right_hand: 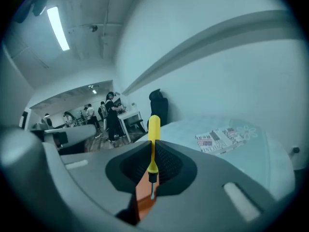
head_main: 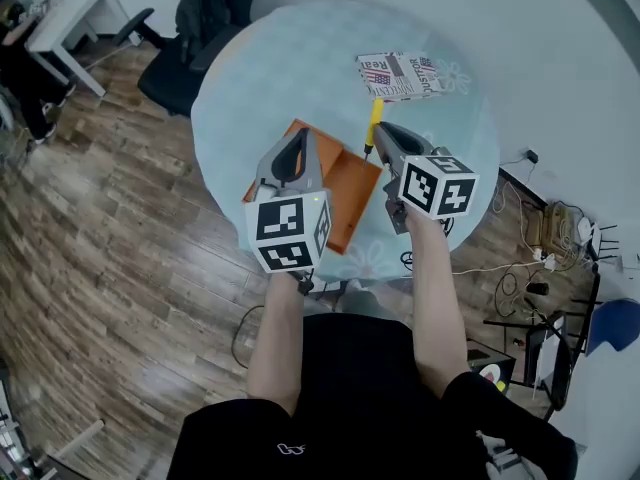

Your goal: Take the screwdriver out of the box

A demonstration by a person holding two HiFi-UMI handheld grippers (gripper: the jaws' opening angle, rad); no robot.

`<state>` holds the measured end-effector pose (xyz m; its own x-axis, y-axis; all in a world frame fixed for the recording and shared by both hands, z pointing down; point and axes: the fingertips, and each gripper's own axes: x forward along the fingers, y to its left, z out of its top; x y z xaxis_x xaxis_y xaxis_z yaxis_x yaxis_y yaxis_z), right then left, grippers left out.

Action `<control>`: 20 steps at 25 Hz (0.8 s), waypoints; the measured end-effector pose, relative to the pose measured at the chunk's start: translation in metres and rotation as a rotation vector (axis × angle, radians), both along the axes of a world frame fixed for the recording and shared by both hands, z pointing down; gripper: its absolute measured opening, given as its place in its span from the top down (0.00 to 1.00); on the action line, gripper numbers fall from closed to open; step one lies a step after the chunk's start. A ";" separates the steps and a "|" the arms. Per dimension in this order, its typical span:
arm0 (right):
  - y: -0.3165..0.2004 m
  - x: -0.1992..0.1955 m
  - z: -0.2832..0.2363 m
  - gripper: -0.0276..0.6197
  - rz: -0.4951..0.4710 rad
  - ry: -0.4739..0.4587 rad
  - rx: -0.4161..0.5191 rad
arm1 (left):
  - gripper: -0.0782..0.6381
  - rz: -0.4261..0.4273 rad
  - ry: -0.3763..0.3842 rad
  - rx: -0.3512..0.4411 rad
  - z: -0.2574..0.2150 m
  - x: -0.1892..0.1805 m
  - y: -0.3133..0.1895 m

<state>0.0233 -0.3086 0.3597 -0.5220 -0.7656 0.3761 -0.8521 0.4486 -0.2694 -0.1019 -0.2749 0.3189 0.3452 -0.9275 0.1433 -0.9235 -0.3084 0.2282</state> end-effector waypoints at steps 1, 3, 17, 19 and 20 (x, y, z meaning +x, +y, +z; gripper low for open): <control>0.000 0.002 -0.017 0.90 0.006 -0.011 0.042 | 0.89 0.008 -0.003 0.017 -0.009 0.004 -0.004; 0.004 0.009 -0.050 0.90 0.017 -0.023 0.125 | 0.89 0.024 -0.011 0.056 -0.028 0.013 -0.009; 0.022 0.053 -0.128 0.90 0.073 -0.079 0.371 | 0.89 0.103 -0.074 0.208 -0.089 0.055 -0.009; 0.023 0.051 -0.129 0.90 0.067 -0.078 0.376 | 0.89 0.099 -0.077 0.208 -0.088 0.052 -0.008; 0.023 0.050 -0.128 0.90 0.065 -0.081 0.375 | 0.89 0.098 -0.079 0.204 -0.086 0.051 -0.008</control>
<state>0.0735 -0.2860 0.2317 -0.4843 -0.8746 0.0237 -0.8648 0.4745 -0.1644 -0.0511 -0.2826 0.2326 0.4299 -0.9028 -0.0139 -0.8995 -0.4295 0.0805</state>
